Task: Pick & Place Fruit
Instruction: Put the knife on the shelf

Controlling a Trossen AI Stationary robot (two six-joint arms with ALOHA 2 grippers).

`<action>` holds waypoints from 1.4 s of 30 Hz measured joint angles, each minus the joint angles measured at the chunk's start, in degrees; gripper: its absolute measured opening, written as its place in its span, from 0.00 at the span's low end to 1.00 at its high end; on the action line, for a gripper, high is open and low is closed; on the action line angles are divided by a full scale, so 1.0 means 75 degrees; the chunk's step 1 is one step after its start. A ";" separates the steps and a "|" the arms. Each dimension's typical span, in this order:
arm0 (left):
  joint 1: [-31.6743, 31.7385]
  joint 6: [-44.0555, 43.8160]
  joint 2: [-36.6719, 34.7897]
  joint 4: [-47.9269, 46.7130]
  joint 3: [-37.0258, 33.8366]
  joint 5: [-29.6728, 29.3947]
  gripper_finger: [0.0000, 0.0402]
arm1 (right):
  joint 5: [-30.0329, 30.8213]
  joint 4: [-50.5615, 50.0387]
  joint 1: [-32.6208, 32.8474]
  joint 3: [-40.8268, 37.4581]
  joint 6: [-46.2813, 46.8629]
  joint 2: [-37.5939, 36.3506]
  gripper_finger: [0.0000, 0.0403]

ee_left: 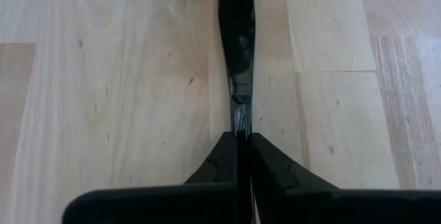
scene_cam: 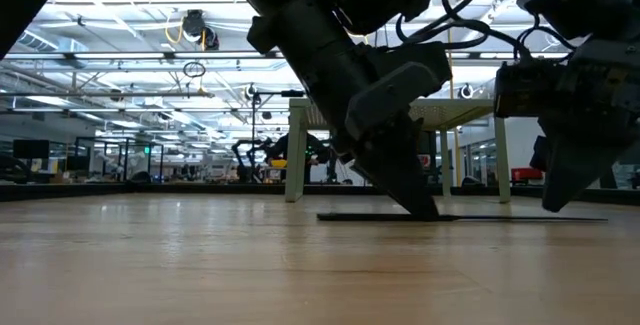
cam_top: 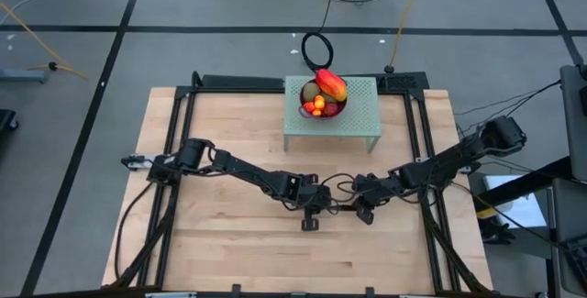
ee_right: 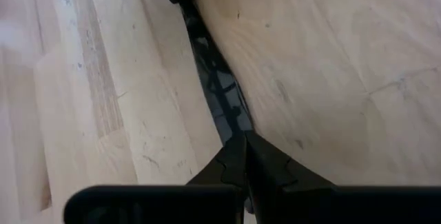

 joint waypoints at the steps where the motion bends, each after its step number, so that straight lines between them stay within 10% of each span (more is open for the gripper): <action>1: 0.0000 -0.0030 0.0000 0.0005 0.0000 0.0002 0.02 | 0.0013 -0.0034 0.0000 0.0000 -0.0003 -0.0046 0.00; 16: -0.0029 -0.0159 0.0009 0.0073 0.0000 -0.0041 0.03 | -0.0245 -0.2387 0.0335 0.0001 0.1055 -0.0942 0.00; 42: -0.0026 -0.0716 0.0064 0.0729 -0.0032 -0.0047 0.07 | 0.0045 -0.1621 0.0498 0.0006 0.1364 -0.0529 0.00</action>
